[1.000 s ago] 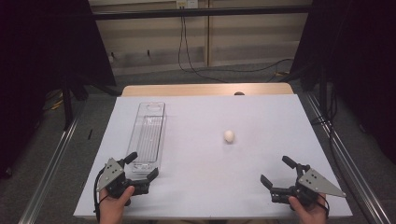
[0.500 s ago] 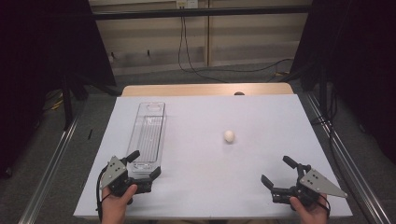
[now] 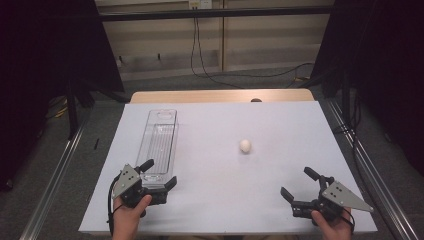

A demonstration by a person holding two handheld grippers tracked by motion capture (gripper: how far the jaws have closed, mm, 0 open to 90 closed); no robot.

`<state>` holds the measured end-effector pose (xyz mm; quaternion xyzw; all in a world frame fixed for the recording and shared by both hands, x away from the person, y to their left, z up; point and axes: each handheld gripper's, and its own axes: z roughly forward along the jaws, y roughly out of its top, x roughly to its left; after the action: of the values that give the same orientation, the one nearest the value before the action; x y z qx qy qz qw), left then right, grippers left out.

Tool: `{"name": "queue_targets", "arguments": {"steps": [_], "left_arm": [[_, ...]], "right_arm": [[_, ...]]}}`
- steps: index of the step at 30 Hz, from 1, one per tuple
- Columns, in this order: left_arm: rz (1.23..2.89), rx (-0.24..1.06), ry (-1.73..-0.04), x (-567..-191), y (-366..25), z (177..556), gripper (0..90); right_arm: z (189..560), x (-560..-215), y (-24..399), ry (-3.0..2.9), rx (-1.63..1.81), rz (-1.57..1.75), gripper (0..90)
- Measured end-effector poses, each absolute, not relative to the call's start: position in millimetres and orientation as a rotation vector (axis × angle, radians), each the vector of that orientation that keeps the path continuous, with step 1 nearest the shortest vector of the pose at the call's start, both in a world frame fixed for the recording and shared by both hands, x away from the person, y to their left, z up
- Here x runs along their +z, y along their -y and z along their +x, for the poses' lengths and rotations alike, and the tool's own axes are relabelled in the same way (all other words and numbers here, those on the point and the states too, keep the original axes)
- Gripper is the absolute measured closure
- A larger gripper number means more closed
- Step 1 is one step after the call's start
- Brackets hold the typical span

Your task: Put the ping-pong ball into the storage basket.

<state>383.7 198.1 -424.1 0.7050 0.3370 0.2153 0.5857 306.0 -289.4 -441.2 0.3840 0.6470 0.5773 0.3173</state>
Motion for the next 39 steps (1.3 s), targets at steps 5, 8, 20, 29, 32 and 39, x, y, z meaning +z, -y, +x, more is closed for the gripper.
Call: {"name": "queue_targets", "arguments": {"steps": [5, 8, 20, 29, 32, 39], "left_arm": [[1.644, 0.491, -0.778, -422, -192, 385, 1.8], [1.643, 0.494, -0.774, -421, -188, 386, 1.8], [1.66, 0.468, -0.759, -421, -176, 389, 1.8], [1.672, 0.459, -0.746, -419, -165, 393, 1.9], [1.671, 0.456, -0.747, -420, -161, 394, 1.8], [1.68, 0.44, -0.736, -420, -153, 395, 1.8]], "right_arm": [[306, -441, 290, -1.703, 1.519, 1.008, 0.0], [306, -441, 290, -1.705, 1.521, 1.015, 0.0], [306, -441, 290, -1.697, 1.521, 1.022, 0.0], [306, -441, 291, -1.698, 1.529, 1.024, 0.0], [306, -441, 291, -1.698, 1.53, 1.021, 0.0], [306, -440, 291, -1.697, 1.529, 1.018, 0.0]]}}
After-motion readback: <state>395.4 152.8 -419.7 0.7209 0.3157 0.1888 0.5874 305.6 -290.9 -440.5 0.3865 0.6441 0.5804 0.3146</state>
